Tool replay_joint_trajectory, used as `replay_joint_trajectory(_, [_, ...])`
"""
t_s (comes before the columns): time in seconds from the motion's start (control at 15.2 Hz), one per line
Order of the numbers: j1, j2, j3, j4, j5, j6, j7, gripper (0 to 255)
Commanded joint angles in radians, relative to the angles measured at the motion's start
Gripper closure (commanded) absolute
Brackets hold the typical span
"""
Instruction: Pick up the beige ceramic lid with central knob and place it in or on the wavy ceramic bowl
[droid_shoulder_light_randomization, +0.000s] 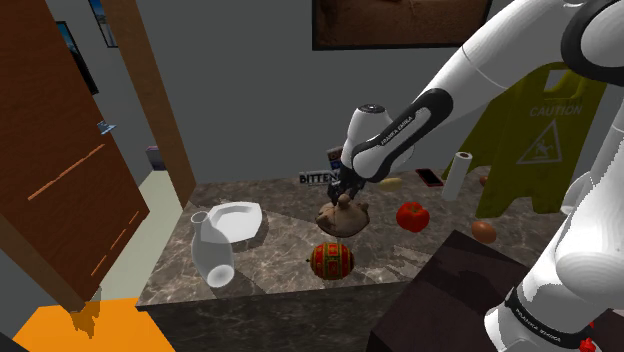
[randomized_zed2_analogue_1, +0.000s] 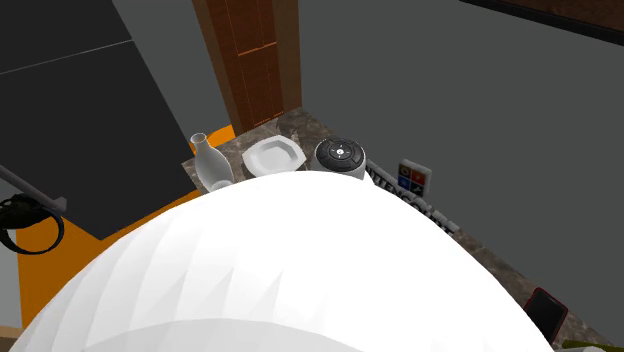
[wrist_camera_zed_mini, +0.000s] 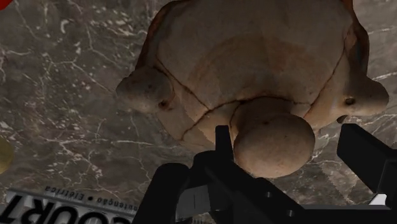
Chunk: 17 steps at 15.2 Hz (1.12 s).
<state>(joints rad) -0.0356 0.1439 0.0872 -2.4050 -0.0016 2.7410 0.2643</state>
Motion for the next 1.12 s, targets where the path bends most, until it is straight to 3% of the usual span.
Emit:
replay_joint_trajectory(0.0, [0.0, 0.0, 0.0, 0.0, 0.0, 0.0, 0.0, 0])
replay_joint_trajectory(0.26, [0.0, 0.0, 0.0, 0.0, 0.0, 0.0, 0.0, 0])
replay_joint_trajectory(0.53, [-0.004, -0.129, 0.005, -0.01, 0.022, -0.118, -0.016, 0])
replay_joint_trajectory(1.06, [-0.004, -0.129, 0.005, -0.01, 0.022, -0.118, -0.016, 0])
